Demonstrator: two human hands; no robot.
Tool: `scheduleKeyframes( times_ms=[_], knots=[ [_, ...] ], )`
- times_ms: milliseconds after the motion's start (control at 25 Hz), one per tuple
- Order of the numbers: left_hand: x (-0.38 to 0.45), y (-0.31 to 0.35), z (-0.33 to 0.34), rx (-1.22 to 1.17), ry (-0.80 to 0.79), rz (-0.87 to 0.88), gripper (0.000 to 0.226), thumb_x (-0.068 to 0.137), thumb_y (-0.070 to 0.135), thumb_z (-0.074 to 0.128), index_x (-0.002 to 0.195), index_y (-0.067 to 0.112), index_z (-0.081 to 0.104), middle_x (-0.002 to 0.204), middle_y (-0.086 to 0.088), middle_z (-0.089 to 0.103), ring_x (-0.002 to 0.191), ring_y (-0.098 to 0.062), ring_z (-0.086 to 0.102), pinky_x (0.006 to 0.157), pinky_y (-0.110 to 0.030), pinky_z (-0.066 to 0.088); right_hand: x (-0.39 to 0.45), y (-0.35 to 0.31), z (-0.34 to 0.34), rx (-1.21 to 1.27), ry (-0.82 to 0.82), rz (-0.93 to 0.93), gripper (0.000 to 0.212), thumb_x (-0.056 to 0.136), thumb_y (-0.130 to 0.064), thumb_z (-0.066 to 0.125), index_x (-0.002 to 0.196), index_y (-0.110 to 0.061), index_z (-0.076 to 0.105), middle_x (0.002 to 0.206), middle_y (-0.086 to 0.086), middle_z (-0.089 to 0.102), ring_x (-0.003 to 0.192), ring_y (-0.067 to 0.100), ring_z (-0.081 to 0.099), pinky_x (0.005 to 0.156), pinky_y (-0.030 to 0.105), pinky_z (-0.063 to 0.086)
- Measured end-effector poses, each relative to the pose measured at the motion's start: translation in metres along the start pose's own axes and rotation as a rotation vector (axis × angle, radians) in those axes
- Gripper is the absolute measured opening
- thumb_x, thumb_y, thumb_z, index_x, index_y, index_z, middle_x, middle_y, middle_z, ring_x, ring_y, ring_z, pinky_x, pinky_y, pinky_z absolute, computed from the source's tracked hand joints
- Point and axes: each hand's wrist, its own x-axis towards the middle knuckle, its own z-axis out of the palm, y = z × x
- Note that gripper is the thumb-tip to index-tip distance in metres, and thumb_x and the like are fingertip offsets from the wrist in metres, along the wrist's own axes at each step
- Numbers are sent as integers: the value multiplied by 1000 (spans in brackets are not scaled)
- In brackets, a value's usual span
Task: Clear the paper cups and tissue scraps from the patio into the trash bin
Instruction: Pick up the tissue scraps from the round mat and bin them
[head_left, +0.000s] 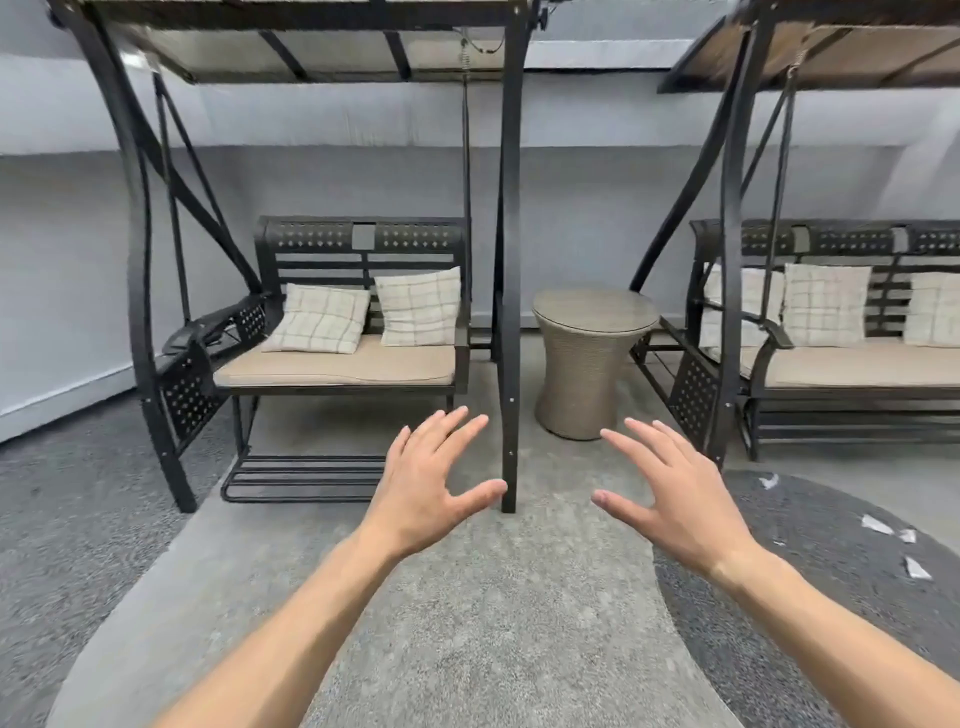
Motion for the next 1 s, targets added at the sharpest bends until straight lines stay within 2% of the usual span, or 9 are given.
scheduleKeyframes(
  times_ms=[240,440,680,1000],
  knots=[
    [97,119,115,-82,-117,173,82,75,86,35,147,47,26,158,18,22,147,-6,12,121,-44,6,-52,167,-60,-113,33,266,77,77,-81,36,145,-44,27,155,-8,27,145,16,16,114,47,26],
    [160,187,192,-118,-209,300,81,76,84,35,147,45,27,158,14,24,148,-10,15,120,-47,8,-83,256,-81,-161,34,469,75,78,-80,35,144,-44,28,155,-8,28,144,17,18,114,48,25],
    [238,223,270,-155,-256,410,83,75,86,33,147,44,29,157,13,29,147,-12,19,119,-49,12,-79,331,-79,-176,34,645,75,77,-80,36,143,-46,28,156,-9,26,144,16,17,113,50,26],
    [370,234,370,-171,-381,497,91,71,90,29,148,43,27,158,10,28,147,-14,20,117,-52,17,-7,411,-48,-217,-7,806,76,77,-81,34,145,-48,21,158,-9,20,145,16,14,115,49,20]
  ],
)
